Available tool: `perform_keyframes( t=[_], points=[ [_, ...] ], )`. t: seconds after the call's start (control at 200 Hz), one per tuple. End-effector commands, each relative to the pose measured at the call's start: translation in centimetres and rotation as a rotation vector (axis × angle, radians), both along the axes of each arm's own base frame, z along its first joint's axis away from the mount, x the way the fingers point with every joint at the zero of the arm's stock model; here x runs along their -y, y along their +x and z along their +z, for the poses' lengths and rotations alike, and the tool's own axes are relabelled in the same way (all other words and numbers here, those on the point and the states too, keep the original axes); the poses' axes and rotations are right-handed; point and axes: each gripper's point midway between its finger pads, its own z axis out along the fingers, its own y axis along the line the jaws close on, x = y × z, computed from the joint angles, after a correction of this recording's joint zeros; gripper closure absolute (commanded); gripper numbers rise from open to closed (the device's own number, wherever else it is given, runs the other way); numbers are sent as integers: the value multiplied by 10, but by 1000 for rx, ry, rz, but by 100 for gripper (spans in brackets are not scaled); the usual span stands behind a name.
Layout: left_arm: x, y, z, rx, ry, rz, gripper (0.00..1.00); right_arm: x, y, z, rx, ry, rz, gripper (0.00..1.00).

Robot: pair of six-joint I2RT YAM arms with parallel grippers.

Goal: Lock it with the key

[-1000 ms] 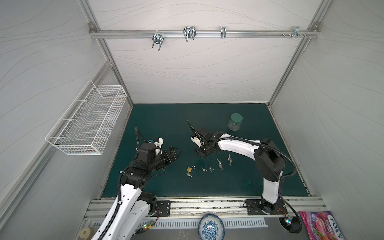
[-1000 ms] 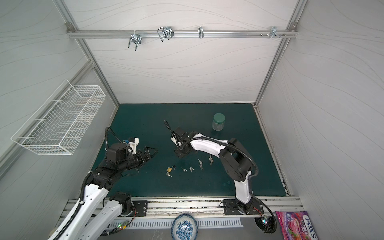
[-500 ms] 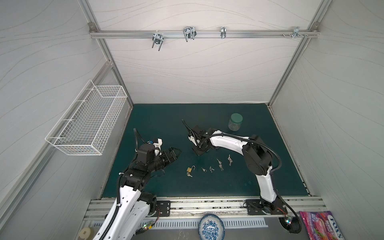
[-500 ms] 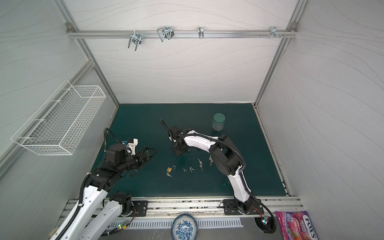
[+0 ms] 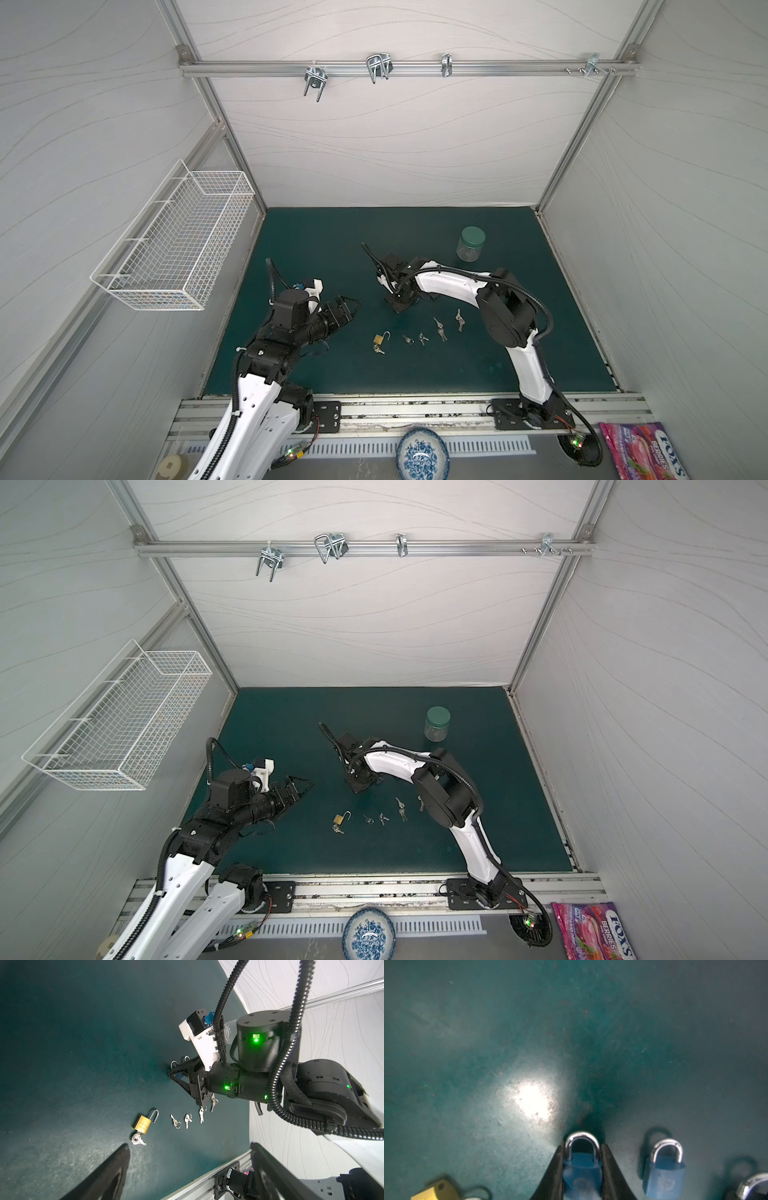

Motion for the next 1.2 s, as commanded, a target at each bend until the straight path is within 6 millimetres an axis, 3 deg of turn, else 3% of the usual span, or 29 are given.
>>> perform_keyframes(
  t=[0.0,0.14,0.255,0.415,0.655,0.86,1.195],
  points=[
    [-3,4,13,37,-2,22,9,5,-3,-6,-22,-37,13,70],
    [-6,3,11,32,6,33,9,3,-4,-4,-28,-22,18,57],
    [-6,3,8,22,6,36,9,1,-2,4,-20,-9,25,53],
    [-11,1,6,17,33,48,10,0,-1,36,28,51,31,53],
    [-35,-7,-16,-73,238,67,8,-4,-36,78,57,341,90,52],
    [-21,-5,-31,-121,215,1,16,1,-69,83,76,375,169,52],
    [14,-8,-68,-155,503,-144,35,24,-85,86,-19,496,-147,56]
  ],
)
